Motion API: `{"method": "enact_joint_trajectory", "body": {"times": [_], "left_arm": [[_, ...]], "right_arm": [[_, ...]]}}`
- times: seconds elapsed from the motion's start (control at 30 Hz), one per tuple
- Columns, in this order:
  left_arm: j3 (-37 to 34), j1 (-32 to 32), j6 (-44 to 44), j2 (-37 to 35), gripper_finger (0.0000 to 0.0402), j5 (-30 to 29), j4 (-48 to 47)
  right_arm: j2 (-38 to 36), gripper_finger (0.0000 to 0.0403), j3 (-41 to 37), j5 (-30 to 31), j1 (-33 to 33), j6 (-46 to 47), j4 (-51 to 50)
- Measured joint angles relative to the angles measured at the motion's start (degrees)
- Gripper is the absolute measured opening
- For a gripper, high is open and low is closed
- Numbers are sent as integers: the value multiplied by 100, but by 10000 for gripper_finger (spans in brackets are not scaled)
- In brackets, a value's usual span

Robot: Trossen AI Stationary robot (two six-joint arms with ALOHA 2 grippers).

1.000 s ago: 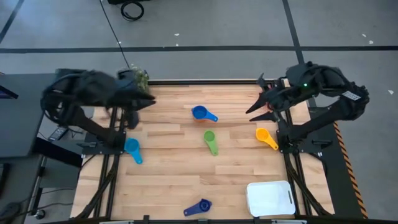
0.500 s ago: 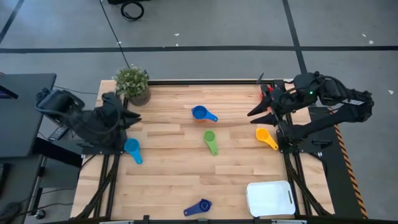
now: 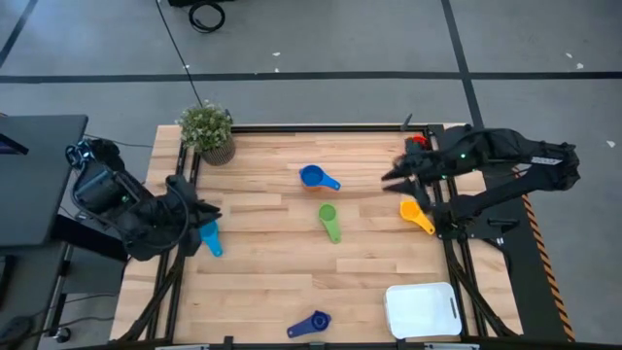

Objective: Nest measuring cups in basket
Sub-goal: Stack the red measuring cup on top of the blue measuring cup

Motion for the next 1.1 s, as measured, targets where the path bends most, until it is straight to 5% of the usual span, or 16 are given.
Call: {"method": "enact_joint_trajectory", "body": {"times": [0.17,0.3,0.63,0.77,1.1], "left_arm": [[0,-103,47,-4,66,-150,125],[0,-134,63,-4,66,-171,124],[0,-134,92,-4,66,-172,122],[0,-132,92,-4,66,-172,122],[0,-132,105,-2,66,-172,122]], "right_arm": [[138,131,0,1959,-256,1180,-331],[340,129,0,2466,-637,1748,-780],[1104,129,0,2472,-2104,2530,-1693],[1419,129,0,2037,-2836,2725,-2279],[2365,129,0,1506,-4282,2093,-2813]]}}
